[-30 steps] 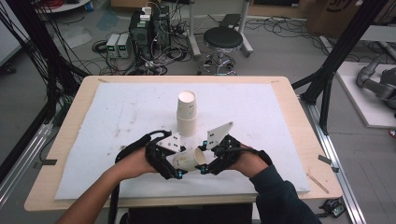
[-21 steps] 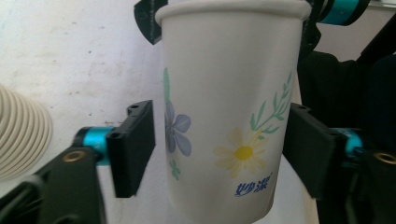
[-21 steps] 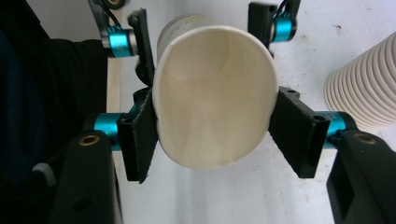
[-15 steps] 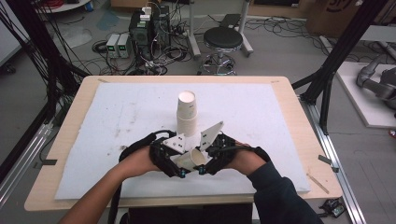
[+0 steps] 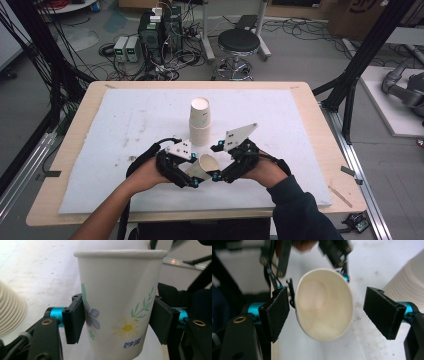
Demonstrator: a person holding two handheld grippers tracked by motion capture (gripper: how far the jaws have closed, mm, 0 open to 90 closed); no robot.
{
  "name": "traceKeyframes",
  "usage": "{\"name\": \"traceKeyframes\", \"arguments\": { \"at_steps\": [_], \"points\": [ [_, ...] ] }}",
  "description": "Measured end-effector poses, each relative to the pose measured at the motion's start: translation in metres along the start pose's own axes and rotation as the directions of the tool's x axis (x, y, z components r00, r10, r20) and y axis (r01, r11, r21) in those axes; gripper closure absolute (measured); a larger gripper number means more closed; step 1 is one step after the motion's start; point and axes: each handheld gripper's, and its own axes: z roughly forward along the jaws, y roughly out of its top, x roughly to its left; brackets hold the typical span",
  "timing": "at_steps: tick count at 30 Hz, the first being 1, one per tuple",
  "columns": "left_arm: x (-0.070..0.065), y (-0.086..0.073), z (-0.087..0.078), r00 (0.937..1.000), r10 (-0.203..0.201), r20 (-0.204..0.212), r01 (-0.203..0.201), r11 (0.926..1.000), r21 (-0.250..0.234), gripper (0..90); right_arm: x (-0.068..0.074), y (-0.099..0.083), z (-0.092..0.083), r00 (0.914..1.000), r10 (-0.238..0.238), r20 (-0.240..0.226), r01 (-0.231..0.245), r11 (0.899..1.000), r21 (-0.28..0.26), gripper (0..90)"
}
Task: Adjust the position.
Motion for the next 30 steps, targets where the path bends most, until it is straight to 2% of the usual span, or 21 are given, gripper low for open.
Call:
{"name": "traceKeyframes", "arguments": {
  "at_steps": [2,3,4,7,10,15,19,21,22,24,25,26,27,28,29,30],
  "points": [
    [0.002,-0.004,-0.003,0.9995,-0.019,-0.027,0.018,0.9996,-0.024,33.1,-0.002,-0.008,-0.013,0.9987,0.034,0.039,-0.031,0.997,-0.075,21.3],
    [0.003,-0.007,-0.005,0.9985,-0.036,-0.042,0.034,0.9986,-0.042,33.1,-0.002,-0.008,-0.013,0.9987,0.034,0.039,-0.031,0.997,-0.075,21.3],
    [0.004,-0.011,-0.007,0.9972,-0.055,-0.051,0.051,0.9960,-0.073,32.8,-0.002,-0.011,-0.016,0.9972,0.041,0.062,-0.036,0.995,-0.090,21.3],
    [0.006,-0.018,-0.014,0.9930,-0.090,-0.076,0.079,0.9873,-0.138,32.7,-0.005,-0.025,-0.026,0.9911,0.088,0.100,-0.074,0.988,-0.138,21.3],
    [0.008,-0.026,-0.021,0.9885,-0.110,-0.104,0.089,0.9780,-0.189,32.7,-0.006,-0.039,-0.032,0.9810,0.128,0.145,-0.102,0.979,-0.174,21.4],
    [0.009,-0.036,-0.031,0.9825,-0.136,-0.127,0.101,0.9624,-0.252,32.8,-0.007,-0.061,-0.041,0.9578,0.186,0.219,-0.136,0.965,-0.223,21.5],
    [0.009,-0.046,-0.040,0.9754,-0.158,-0.154,0.101,0.9410,-0.323,32.7,-0.008,-0.077,-0.048,0.9381,0.226,0.263,-0.161,0.955,-0.248,21.5],
    [0.010,-0.052,-0.044,0.9710,-0.172,-0.166,0.105,0.9298,-0.353,32.7,-0.008,-0.087,-0.050,0.9225,0.252,0.292,-0.177,0.949,-0.260,21.5],
    [0.011,-0.055,-0.046,0.9681,-0.179,-0.175,0.103,0.9221,-0.373,32.7,-0.008,-0.091,-0.051,0.9139,0.265,0.308,-0.185,0.946,-0.267,21.5],
    [0.012,-0.061,-0.052,0.9608,-0.198,-0.194,0.102,0.9033,-0.417,32.7,-0.008,-0.100,-0.051,0.8982,0.276,0.342,-0.189,0.945,-0.265,21.5],
    [0.012,-0.062,-0.054,0.9584,-0.199,-0.204,0.096,0.8994,-0.427,32.6,-0.008,-0.105,-0.052,0.8897,0.287,0.355,-0.193,0.942,-0.275,21.4],
    [0.012,-0.064,-0.057,0.9526,-0.208,-0.222,0.089,0.8889,-0.449,32.5,-0.008,-0.108,-0.052,0.8841,0.293,0.364,-0.195,0.939,-0.282,21.5],
    [0.012,-0.066,-0.058,0.9483,-0.213,-0.235,0.083,0.8821,-0.464,32.1,-0.008,-0.112,-0.052,0.8758,0.301,0.378,-0.198,0.937,-0.287,21.5],
    [0.012,-0.067,-0.060,0.9432,-0.219,-0.250,0.074,0.8717,-0.484,32.0,-0.009,-0.113,-0.052,0.8710,0.298,0.391,-0.193,0.939,-0.285,21.4],
    [0.012,-0.068,-0.063,0.9361,-0.222,-0.273,0.060,0.8647,-0.499,32.0,-0.008,-0.115,-0.052,0.8669,0.304,0.395,-0.199,0.938,-0.284,21.4],
    [0.012,-0.069,-0.064,0.9318,-0.223,-0.286,0.050,0.8604,-0.507,31.8,-0.008,-0.116,-0.053,0.8598,0.311,0.405,-0.198,0.934,-0.296,21.4]
  ]
}}
